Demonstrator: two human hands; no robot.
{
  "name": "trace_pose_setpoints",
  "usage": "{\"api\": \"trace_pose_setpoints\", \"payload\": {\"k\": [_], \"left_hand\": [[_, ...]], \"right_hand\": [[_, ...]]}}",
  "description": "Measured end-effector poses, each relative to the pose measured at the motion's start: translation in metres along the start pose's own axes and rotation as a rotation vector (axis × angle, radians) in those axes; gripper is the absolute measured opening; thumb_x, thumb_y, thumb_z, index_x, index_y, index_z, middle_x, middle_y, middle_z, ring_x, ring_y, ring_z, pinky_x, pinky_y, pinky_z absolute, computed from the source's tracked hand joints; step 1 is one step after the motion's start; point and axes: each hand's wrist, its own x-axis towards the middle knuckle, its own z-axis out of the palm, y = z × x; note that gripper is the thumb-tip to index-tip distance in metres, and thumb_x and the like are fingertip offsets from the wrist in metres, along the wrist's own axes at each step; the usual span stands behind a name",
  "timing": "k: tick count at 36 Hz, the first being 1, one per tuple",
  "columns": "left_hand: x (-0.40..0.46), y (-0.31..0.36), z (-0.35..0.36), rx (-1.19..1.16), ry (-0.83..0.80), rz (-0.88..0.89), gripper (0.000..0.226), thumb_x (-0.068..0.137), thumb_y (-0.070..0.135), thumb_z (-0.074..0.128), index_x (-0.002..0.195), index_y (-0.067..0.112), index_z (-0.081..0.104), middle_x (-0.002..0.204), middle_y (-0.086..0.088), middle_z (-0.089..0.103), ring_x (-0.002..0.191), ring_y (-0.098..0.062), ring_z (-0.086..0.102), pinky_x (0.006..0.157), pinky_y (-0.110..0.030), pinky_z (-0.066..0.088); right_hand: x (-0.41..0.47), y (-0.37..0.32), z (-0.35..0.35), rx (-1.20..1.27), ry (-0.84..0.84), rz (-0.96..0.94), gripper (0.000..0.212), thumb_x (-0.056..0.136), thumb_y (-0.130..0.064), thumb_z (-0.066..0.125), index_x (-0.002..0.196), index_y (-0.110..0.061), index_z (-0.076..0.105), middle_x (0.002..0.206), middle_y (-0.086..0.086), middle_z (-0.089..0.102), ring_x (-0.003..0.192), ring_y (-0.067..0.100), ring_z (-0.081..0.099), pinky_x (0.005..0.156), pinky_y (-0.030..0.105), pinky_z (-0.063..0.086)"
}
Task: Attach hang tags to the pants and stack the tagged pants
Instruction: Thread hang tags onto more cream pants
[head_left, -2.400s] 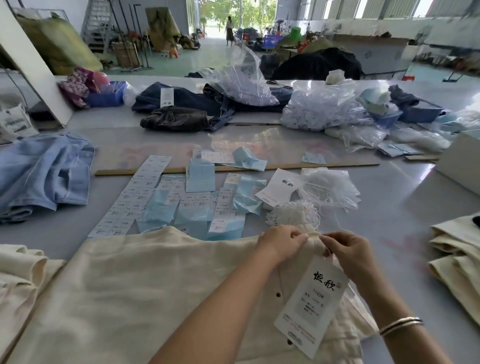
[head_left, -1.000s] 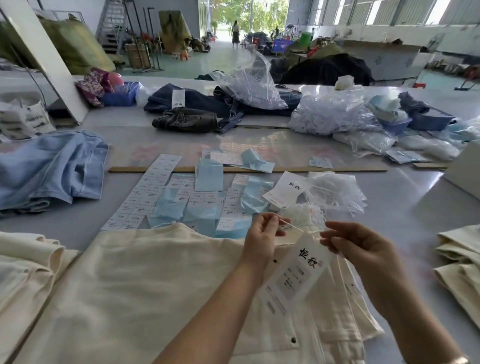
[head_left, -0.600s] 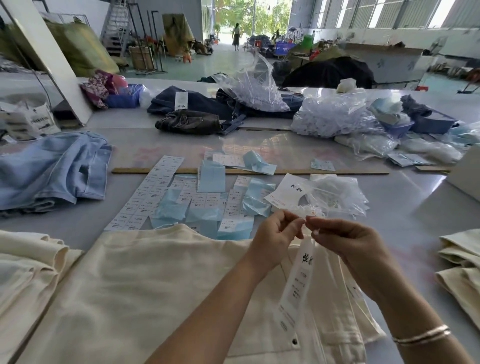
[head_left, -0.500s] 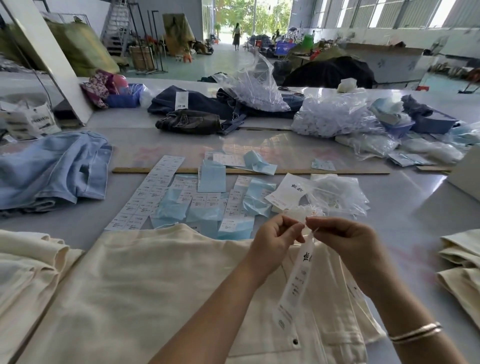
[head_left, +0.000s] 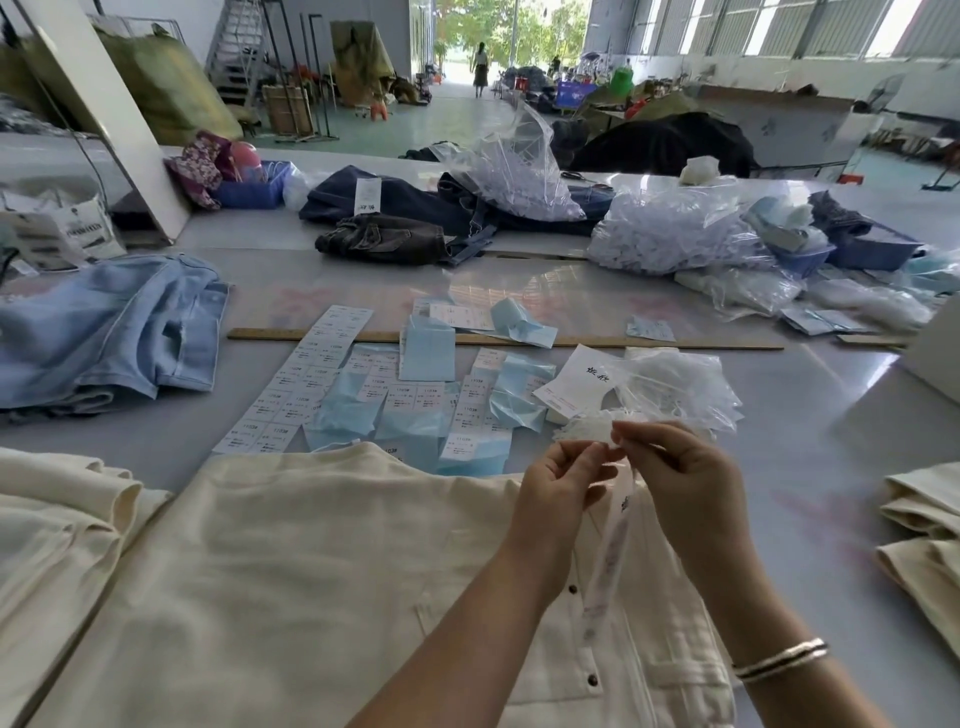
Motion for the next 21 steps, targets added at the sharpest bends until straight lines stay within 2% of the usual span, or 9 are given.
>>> {"api": "trace_pose_setpoints", "payload": {"k": [3,6,8,11,14,17,21], "left_hand": [[0.001,-0.002,0.001,-0.092,0.036,-0.038,0.009,0.097,0.012,0.053,0.096,0.008,0.062,0.083,-0.001,0.070,0.079,-0.009,0.063,0.083,-0.025,0.050],[0.002,-0.004,0.000,-0.082,0.050,-0.038,0.009,0.096,0.010,0.054,0.097,0.005,0.061,0.083,-0.004,0.067,0.078,-0.010,0.063,0.079,-0.022,0.051],[0.001,-0.005,0.000,-0.028,0.055,-0.015,0.011,0.096,0.012,0.054,0.100,0.004,0.062,0.084,-0.003,0.068,0.078,-0.009,0.064,0.079,-0.022,0.052],[0.001,-0.007,-0.002,0.078,0.053,0.012,0.012,0.097,0.016,0.054,0.098,0.008,0.063,0.083,0.003,0.070,0.078,-0.005,0.066,0.081,-0.024,0.052],[0.001,-0.008,-0.006,0.140,0.038,0.007,0.009,0.096,0.018,0.057,0.091,0.017,0.064,0.077,0.009,0.071,0.077,-0.003,0.066,0.075,-0.019,0.052],[-0.001,-0.008,-0.010,0.128,0.029,-0.005,0.006,0.094,0.020,0.060,0.090,0.020,0.066,0.080,0.008,0.072,0.078,-0.005,0.066,0.068,-0.014,0.050],[-0.002,-0.006,-0.009,0.049,0.005,-0.053,0.004,0.092,0.022,0.062,0.091,0.020,0.065,0.081,0.005,0.072,0.072,-0.005,0.066,0.068,-0.018,0.052]], "right_hand": [[-0.002,0.003,0.000,-0.118,-0.040,-0.050,0.033,0.080,0.005,0.069,0.087,-0.027,0.071,0.084,-0.015,0.069,0.079,-0.005,0.064,0.072,0.003,0.044],[-0.003,0.007,-0.004,-0.256,-0.090,-0.143,0.024,0.077,0.004,0.072,0.091,-0.014,0.075,0.084,-0.014,0.067,0.079,-0.008,0.062,0.071,0.001,0.043],[-0.001,0.010,-0.007,-0.352,-0.123,-0.199,0.019,0.077,0.002,0.074,0.092,-0.008,0.076,0.082,-0.009,0.068,0.076,-0.002,0.063,0.071,0.001,0.044],[0.001,0.013,-0.008,-0.445,-0.153,-0.221,0.016,0.077,-0.001,0.074,0.091,-0.008,0.077,0.080,-0.002,0.071,0.069,0.005,0.064,0.071,0.001,0.044],[0.001,0.017,-0.011,-0.372,-0.189,-0.071,0.013,0.078,-0.008,0.076,0.087,-0.015,0.077,0.079,-0.007,0.071,0.068,0.002,0.064,0.069,0.006,0.047],[-0.001,0.019,-0.014,-0.269,-0.221,0.104,0.015,0.077,-0.013,0.076,0.079,-0.027,0.073,0.068,-0.013,0.070,0.066,-0.001,0.065,0.060,0.007,0.046],[-0.001,0.017,-0.016,-0.021,-0.070,0.320,0.017,0.081,-0.015,0.073,0.070,-0.029,0.073,0.062,-0.009,0.069,0.050,0.000,0.060,0.047,0.011,0.044]]}}
